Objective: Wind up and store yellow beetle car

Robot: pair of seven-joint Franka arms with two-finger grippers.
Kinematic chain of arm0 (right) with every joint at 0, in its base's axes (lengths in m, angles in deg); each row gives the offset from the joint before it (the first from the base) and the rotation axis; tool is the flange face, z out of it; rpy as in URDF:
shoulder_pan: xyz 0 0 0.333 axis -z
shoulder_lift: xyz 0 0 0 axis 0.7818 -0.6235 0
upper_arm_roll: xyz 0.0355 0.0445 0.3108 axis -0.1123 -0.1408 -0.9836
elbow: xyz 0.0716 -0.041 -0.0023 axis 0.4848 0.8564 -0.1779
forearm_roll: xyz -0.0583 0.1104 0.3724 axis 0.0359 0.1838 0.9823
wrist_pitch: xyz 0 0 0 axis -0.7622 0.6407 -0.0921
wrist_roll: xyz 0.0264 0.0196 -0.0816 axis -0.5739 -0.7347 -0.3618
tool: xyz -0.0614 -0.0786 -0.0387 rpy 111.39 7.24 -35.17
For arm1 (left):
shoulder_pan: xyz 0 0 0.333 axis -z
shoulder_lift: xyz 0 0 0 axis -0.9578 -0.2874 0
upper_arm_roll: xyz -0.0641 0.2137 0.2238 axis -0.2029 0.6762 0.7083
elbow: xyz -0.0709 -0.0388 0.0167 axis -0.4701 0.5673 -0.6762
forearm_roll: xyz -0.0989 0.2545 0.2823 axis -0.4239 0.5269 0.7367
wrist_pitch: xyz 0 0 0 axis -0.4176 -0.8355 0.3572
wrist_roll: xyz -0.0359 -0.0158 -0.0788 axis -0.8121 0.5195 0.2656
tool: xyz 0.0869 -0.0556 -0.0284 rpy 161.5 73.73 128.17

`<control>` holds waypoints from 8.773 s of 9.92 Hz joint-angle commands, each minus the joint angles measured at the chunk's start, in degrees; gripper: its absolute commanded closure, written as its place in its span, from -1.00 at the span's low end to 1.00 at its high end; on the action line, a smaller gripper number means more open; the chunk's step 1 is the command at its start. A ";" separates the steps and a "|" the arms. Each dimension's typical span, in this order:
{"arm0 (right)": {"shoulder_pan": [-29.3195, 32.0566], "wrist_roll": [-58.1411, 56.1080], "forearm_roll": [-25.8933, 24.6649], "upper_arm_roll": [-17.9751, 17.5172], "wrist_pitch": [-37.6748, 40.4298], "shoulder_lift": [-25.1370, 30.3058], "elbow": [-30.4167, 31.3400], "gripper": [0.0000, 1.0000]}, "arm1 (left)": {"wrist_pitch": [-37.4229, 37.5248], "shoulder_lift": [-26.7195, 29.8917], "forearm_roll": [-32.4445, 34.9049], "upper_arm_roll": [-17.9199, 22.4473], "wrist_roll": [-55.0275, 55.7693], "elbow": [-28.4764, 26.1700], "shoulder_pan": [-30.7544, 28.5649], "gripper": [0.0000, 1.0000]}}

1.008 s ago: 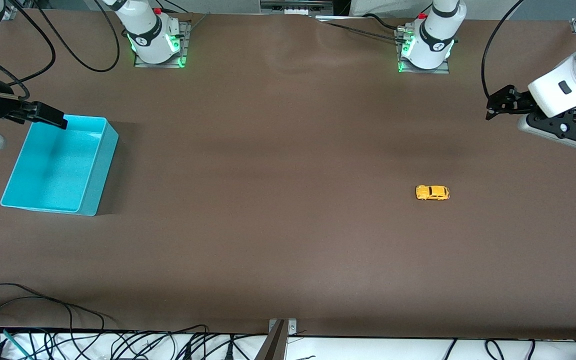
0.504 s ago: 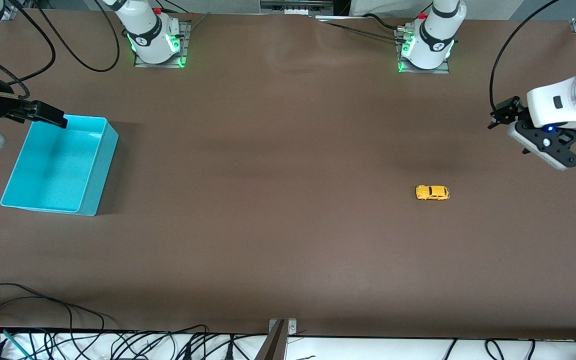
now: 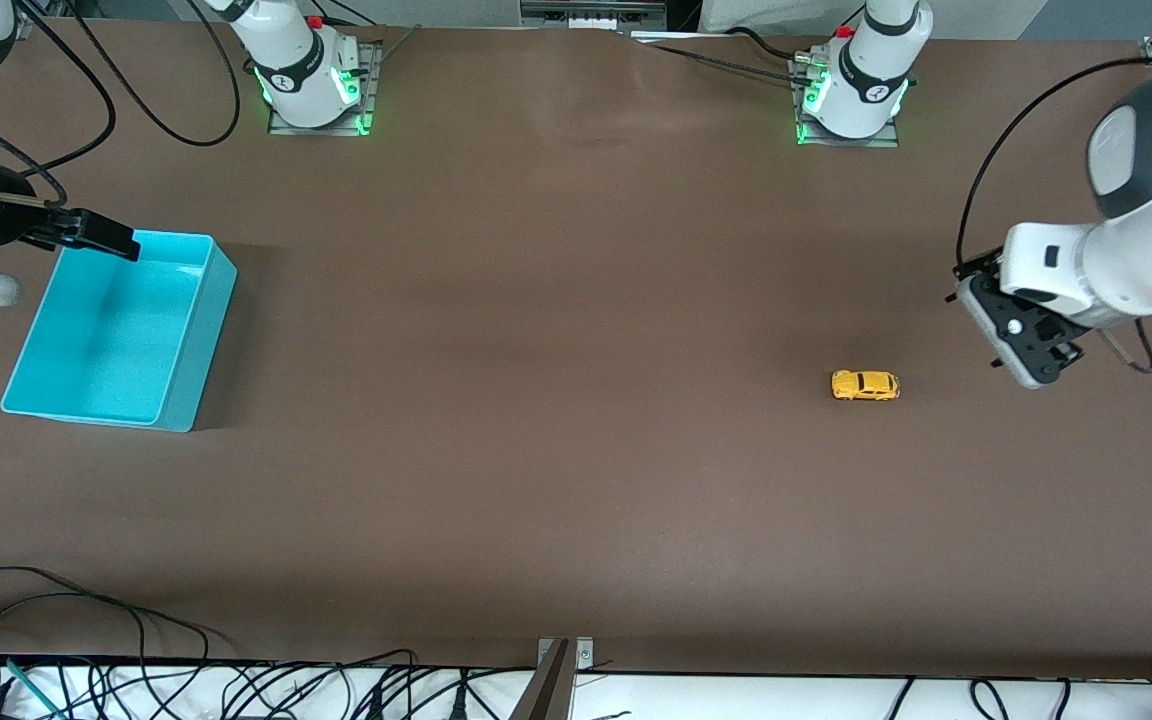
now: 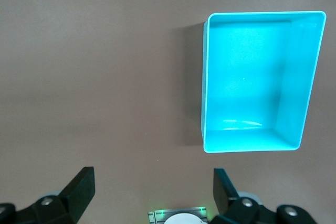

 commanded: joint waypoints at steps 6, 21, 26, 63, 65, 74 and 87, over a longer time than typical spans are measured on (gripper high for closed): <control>0.47 0.28 0.03 0.11 -0.63 -1.43 0.27 -1.00 | -20.53 -7.74 5.41 -1.53 -11.69 -13.73 0.16 -1.00; 0.47 -0.33 0.21 0.11 0.07 -1.34 0.45 -1.00 | -39.73 -15.93 12.97 -1.70 -17.86 -21.75 -0.90 -0.08; 0.56 -0.51 0.21 0.28 0.25 -1.34 0.54 -1.00 | -39.11 -15.48 12.97 -1.70 -17.94 -21.49 -0.90 0.62; 0.12 -0.68 0.30 2.92 -0.54 -0.55 -0.17 -1.00 | -4.09 -15.93 10.52 -7.32 -19.38 1.33 -20.94 -1.00; 0.12 -0.68 0.30 2.92 -0.63 -0.55 -0.25 -1.00 | 3.92 -15.92 8.49 -8.82 -14.64 6.88 -20.85 -1.00; -1.89 -21.64 -0.05 2.66 -2.73 -5.11 0.36 -1.00 | 14.59 -13.73 3.86 -16.99 13.99 16.13 -20.32 -1.00; -1.29 -92.85 0.39 3.01 -57.03 -13.19 34.90 -1.00 | 15.75 11.73 -6.80 2.92 42.51 3.42 1.89 -1.00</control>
